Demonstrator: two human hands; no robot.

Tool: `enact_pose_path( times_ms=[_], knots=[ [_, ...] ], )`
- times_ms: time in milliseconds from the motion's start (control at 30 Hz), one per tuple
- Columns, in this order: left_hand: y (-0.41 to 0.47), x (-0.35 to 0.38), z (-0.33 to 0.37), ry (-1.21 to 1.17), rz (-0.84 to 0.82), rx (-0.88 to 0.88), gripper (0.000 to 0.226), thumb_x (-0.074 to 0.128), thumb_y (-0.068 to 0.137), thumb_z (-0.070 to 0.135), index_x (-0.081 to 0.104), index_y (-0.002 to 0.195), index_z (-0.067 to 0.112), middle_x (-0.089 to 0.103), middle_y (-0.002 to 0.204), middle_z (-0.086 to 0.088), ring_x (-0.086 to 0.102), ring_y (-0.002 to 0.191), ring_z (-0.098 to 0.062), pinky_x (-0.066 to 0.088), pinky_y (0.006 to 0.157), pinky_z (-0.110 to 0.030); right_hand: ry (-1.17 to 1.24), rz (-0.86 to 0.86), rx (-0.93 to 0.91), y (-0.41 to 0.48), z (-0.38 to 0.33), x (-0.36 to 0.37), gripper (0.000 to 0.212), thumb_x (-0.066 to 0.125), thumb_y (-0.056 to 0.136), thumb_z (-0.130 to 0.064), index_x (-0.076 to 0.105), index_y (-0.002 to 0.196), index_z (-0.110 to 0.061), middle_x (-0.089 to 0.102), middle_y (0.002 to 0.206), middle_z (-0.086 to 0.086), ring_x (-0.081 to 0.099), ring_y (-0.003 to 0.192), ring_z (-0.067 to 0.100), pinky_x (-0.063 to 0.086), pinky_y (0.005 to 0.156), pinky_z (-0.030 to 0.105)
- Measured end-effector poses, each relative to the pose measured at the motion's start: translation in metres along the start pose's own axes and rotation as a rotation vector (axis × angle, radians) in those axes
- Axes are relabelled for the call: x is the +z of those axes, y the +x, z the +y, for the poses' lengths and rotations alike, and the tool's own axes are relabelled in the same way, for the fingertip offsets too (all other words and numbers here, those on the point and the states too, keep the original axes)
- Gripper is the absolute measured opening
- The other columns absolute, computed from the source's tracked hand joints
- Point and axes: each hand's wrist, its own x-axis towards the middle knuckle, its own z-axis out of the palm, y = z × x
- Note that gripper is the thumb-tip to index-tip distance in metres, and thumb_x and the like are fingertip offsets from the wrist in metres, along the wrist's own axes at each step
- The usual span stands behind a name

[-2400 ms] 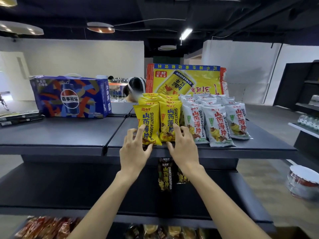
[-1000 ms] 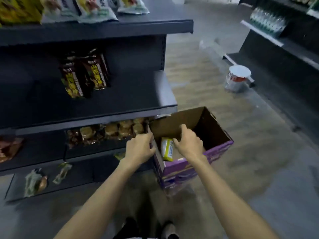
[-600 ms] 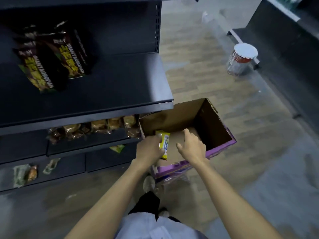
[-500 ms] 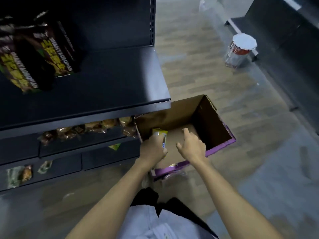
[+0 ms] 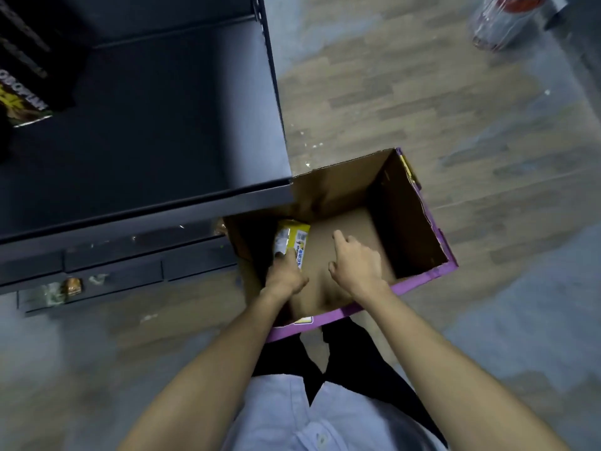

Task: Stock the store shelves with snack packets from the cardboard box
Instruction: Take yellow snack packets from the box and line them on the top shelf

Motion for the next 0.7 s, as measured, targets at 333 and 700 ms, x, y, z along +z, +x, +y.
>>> enact_pose_path(
  times_ms=[333, 700],
  knots=[
    [0.052, 0.034, 0.01, -0.218, 0.185, -0.253, 0.089, 0.08, 0.077, 0.017, 0.025, 0.148, 0.016, 0.045, 0.138, -0.009, 0.05, 0.123, -0.03, 0.044, 0.095, -0.041, -0.111, -0.043, -0.149, 0.043, 0.03, 0.015, 0.054, 0.06, 0.093, -0.029, 0.034, 0.139, -0.02, 0.055, 0.121, 0.007, 0.062, 0.106, 0.03, 0.033, 0.069, 0.035],
    [0.082, 0.049, 0.009, -0.483, 0.262, -0.442, 0.061, 0.083, 0.071, 0.011, 0.049, 0.121, 0.01, 0.065, 0.118, -0.01, 0.065, 0.103, -0.029, 0.053, 0.09, -0.039, -0.125, -0.063, -0.164, 0.05, 0.065, 0.032, 0.051, 0.062, 0.091, -0.027, 0.036, 0.134, -0.019, 0.057, 0.12, 0.008, 0.063, 0.104, 0.03, 0.036, 0.067, 0.036]
  ],
)
